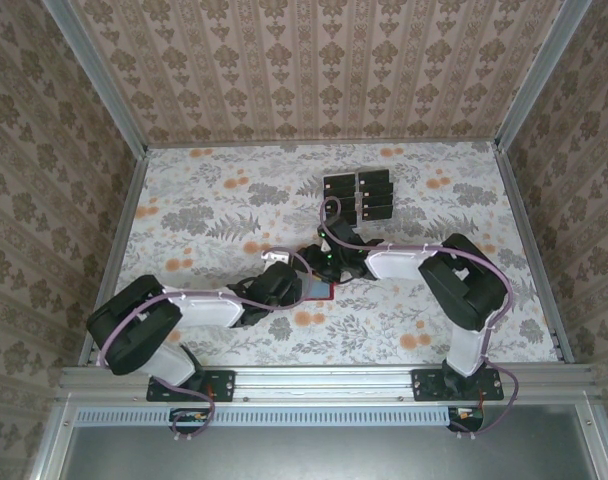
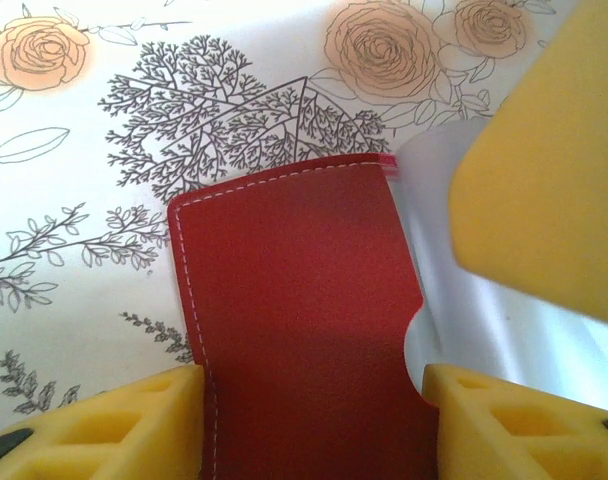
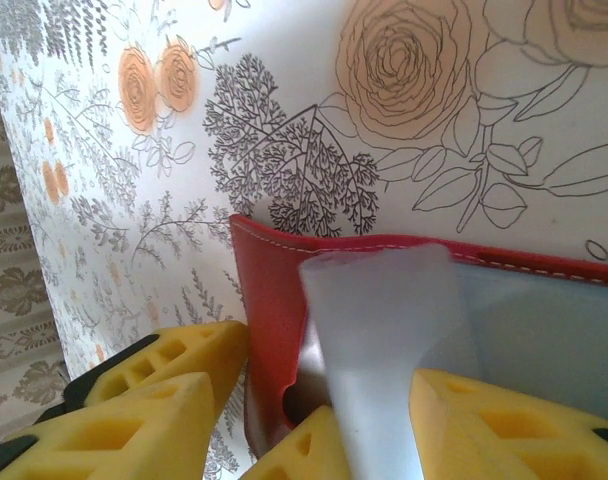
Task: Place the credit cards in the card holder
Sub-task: Open the card holder at the center of the table.
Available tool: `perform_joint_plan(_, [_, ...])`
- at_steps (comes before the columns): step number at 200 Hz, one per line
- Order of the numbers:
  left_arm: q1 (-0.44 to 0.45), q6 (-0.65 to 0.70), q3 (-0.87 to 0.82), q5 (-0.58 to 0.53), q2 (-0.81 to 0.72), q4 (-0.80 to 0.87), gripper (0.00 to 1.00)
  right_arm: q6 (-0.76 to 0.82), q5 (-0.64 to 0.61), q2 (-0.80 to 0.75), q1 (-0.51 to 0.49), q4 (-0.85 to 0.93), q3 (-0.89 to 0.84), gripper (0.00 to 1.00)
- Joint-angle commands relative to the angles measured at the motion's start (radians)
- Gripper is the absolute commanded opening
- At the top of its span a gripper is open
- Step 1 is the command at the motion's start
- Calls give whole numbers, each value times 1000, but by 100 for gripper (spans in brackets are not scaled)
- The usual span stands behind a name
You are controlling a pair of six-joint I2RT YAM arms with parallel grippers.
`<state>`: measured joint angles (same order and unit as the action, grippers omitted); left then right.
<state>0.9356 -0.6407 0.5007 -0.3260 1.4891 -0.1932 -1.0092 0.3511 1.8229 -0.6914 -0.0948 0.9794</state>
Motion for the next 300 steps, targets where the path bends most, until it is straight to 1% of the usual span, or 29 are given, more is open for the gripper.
perform_joint_plan(1, [10, -25, -10, 25, 38, -7, 55, 52, -32, -66, 8, 64, 4, 56])
perform_joint_plan(40, [8, -27, -20, 25, 49, -23, 54, 92, -92, -110, 26, 121, -5, 57])
perform_joint_plan(78, [6, -28, -31, 29, 38, -32, 55, 137, -131, -104, 36, 168, -10, 57])
perform_joint_plan(103, [7, -21, -30, 28, -2, -16, 61, 152, -140, -94, 38, 177, -13, 57])
perform_joint_plan(142, [2, 13, -18, 10, -93, 43, 75, 144, -106, -54, 33, 153, -1, 57])
perform_joint_plan(185, [-13, 58, -11, 20, -163, 78, 79, 117, -80, -17, 21, 124, 10, 56])
perform_joint_plan(252, [-6, 73, -5, 73, -105, 22, 79, 40, -43, 31, -6, 52, 15, 57])
perform_joint_plan(300, [0, 79, 22, 71, -50, -2, 79, 20, -38, 41, -11, 38, 13, 56])
